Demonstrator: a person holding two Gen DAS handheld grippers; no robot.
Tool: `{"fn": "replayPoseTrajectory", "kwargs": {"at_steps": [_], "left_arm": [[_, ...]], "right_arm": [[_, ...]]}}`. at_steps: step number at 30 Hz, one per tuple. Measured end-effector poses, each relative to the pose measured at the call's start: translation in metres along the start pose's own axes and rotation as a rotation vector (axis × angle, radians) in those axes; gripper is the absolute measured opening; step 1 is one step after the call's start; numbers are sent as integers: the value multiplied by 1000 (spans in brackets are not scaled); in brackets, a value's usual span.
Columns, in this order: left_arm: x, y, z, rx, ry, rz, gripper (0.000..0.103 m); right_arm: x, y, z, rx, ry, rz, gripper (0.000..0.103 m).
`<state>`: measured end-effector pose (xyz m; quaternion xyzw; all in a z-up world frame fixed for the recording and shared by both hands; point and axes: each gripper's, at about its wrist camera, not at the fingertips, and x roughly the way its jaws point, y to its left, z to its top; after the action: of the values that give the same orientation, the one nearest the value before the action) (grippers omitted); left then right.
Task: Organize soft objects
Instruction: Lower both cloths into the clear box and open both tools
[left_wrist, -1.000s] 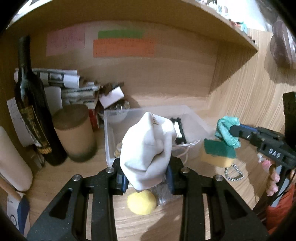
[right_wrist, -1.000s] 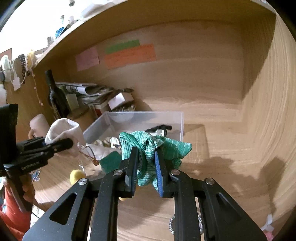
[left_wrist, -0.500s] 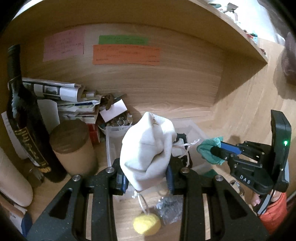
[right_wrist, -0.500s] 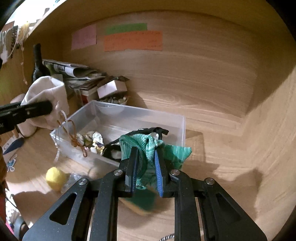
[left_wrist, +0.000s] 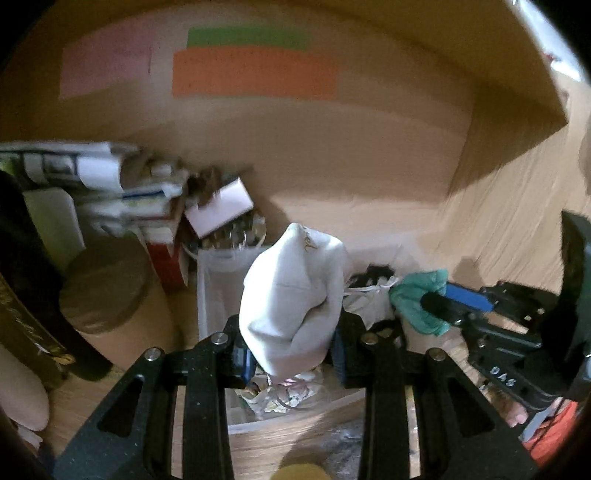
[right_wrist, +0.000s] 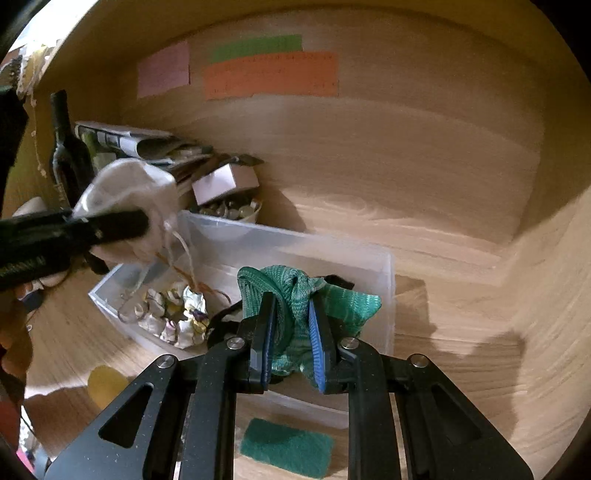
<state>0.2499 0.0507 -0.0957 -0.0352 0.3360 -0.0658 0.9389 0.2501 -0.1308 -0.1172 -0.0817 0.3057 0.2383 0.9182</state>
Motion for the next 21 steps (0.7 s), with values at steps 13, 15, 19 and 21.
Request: {"fn": "replayPoseTrajectory", "kwargs": {"at_steps": [13, 15, 19, 21], "left_arm": [[41, -11, -21, 45, 127, 23, 37], [40, -12, -21, 50, 126, 26, 40], [37, -10, -22, 36, 126, 17, 44], [36, -9, -21, 26, 122, 14, 49]], "right_arm": [[29, -3, -15, 7, 133, 18, 18], [28, -2, -14, 4, 133, 16, 18], [23, 0, -14, -2, 128, 9, 25], [20, -1, -14, 1, 121, 9, 31]]}}
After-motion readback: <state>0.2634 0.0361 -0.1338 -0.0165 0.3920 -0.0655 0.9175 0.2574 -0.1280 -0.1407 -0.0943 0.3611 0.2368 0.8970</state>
